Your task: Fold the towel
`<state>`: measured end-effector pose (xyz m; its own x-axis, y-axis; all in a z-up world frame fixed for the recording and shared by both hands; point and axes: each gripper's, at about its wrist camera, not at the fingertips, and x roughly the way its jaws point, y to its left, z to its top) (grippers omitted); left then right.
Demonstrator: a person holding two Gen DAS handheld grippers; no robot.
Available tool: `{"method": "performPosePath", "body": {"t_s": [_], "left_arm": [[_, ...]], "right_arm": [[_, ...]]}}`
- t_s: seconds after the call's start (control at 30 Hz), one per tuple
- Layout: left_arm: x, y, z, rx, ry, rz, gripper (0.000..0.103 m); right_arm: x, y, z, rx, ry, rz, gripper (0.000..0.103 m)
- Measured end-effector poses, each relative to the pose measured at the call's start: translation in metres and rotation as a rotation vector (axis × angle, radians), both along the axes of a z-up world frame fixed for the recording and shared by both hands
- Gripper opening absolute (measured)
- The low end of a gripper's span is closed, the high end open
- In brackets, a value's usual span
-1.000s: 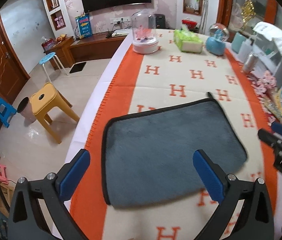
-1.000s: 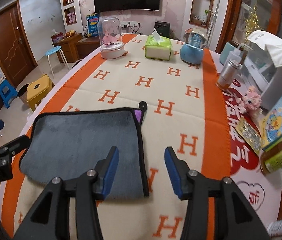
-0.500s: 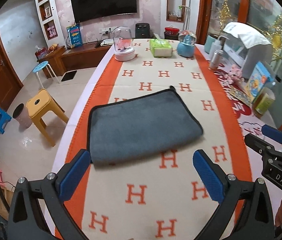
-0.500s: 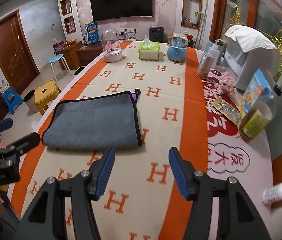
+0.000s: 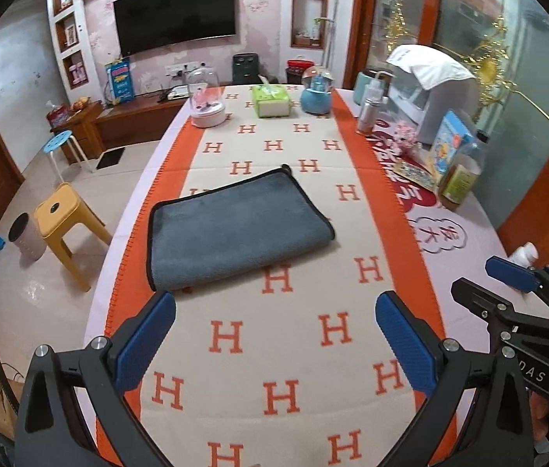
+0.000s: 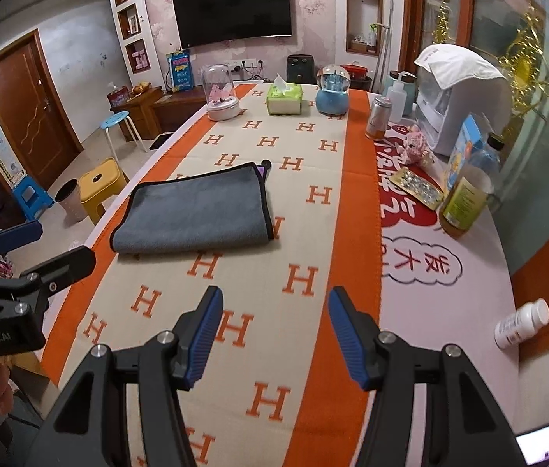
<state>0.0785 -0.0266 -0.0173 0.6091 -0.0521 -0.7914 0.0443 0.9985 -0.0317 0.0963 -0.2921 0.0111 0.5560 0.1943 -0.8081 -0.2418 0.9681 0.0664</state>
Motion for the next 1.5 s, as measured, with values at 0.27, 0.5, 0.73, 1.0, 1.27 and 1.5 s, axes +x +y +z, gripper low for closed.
{"method": "performPosePath", "body": {"t_s": [0.27,0.5,0.73,1.0,1.27,1.5], "left_arm": [[-0.025,-0.004,0.013,-0.019,0.016,-0.061,0.102],[-0.042,-0.016,0.016,-0.008,0.014,-0.111,0.102],[-0.047,-0.026,0.016,-0.012,0.027,-0.137,0.102],[-0.050,-0.025,0.015,-0.009,0.036,-0.139,0.102],[-0.055,-0.020,0.015,-0.011,0.033,-0.122,0.102],[-0.057,-0.015,0.014,-0.028,0.051,-0.124,0.102]], "right_arm": [[-0.035,-0.007,0.019,0.019,-0.005,-0.030,0.057],[-0.055,-0.009,0.027,0.022,-0.005,-0.040,0.057],[-0.065,-0.011,0.028,0.027,0.002,-0.046,0.057],[-0.071,-0.004,0.034,0.025,-0.015,-0.017,0.057],[-0.073,0.002,0.038,0.030,-0.020,0.001,0.057],[-0.073,0.001,0.040,0.043,-0.022,0.012,0.057]]}}
